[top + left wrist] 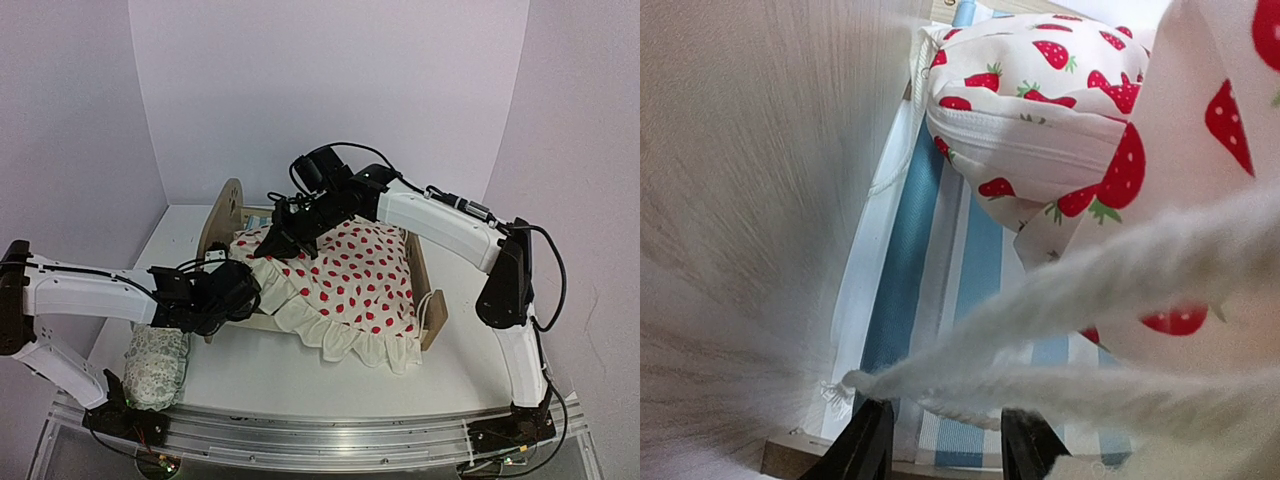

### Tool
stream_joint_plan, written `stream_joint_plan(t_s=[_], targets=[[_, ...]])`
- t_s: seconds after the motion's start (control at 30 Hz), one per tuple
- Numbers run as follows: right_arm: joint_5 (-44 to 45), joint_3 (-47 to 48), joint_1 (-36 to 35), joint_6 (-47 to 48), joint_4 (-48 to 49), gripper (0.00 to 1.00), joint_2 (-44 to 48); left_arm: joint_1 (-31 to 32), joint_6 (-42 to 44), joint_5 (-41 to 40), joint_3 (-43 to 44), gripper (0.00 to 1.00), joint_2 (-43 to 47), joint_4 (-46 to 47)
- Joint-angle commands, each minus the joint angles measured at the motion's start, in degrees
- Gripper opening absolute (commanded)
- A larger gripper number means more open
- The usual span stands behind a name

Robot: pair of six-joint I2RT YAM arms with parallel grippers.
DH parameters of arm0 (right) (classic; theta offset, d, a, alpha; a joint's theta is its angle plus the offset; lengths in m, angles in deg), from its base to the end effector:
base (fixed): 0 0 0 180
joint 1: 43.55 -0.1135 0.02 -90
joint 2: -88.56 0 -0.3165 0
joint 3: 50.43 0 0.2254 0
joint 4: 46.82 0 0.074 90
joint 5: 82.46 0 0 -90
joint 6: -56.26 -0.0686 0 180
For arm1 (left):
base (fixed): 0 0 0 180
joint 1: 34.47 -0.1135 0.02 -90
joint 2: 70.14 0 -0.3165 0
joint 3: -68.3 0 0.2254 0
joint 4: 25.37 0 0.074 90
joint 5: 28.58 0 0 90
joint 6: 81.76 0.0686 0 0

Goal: Set up the pet bed
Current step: Cross the left ropes of the mattress closest to the robot.

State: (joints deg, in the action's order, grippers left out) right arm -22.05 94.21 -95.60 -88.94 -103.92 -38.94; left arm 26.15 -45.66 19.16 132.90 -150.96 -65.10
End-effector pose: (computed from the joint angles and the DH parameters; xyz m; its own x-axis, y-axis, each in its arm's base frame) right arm 0.2995 0.4392 0.3452 -0.9796 -0.0950 -0.1770 -0.1999 0.5507 0.8104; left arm 0.1657 -0.2003 0.2596 -0.6113 -0.1331 -0.7801 -0.0573 0.9906 -0.1241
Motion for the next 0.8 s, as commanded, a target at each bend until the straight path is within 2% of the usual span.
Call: stream_joint_plan(t_s=[0.0, 0.13, 0.27, 0.37, 0.5, 0.63, 0.77], targets=[[-1.43, 0.61, 0.04, -0.57, 0.65, 0.0, 2.23, 0.16, -0.47, -2.56, 1.98, 0.35, -0.82, 2.42], [-1.45, 0.52, 0.02, -0.56, 0.65, 0.0, 2.21, 0.06, 1.4, -3.14, 2.83, 0.27, -2.47, 3.18], [-1.52, 0.59, 0.08, -0.68, 0.62, 0.0, 2.08, 0.09, 0.7, -4.22, 5.82, 0.1, -4.98, -0.17], [-1.52, 0.83, 0.08, -0.7, 0.62, 0.0, 1.87, 0.09, 1.3, -4.09, 5.85, 0.01, -4.23, -0.05], [-1.3, 0.96, 0.34, -0.66, 0.62, 0.0, 1.88, 0.1, 5.46, -1.53, 5.87, 0.0, -1.98, 0.45], [-1.07, 0.69, 0.84, -0.49, 0.63, 0.0, 2.02, 0.1, 11.95, 5.98, 5.03, 0.0, 3.38, 3.27], [-0.79, 0.27, 1.16, -0.27, 0.64, 0.0, 1.98, 0.1, 13.64, 13.4, 3.52, 0.0, 9.09, 3.55]])
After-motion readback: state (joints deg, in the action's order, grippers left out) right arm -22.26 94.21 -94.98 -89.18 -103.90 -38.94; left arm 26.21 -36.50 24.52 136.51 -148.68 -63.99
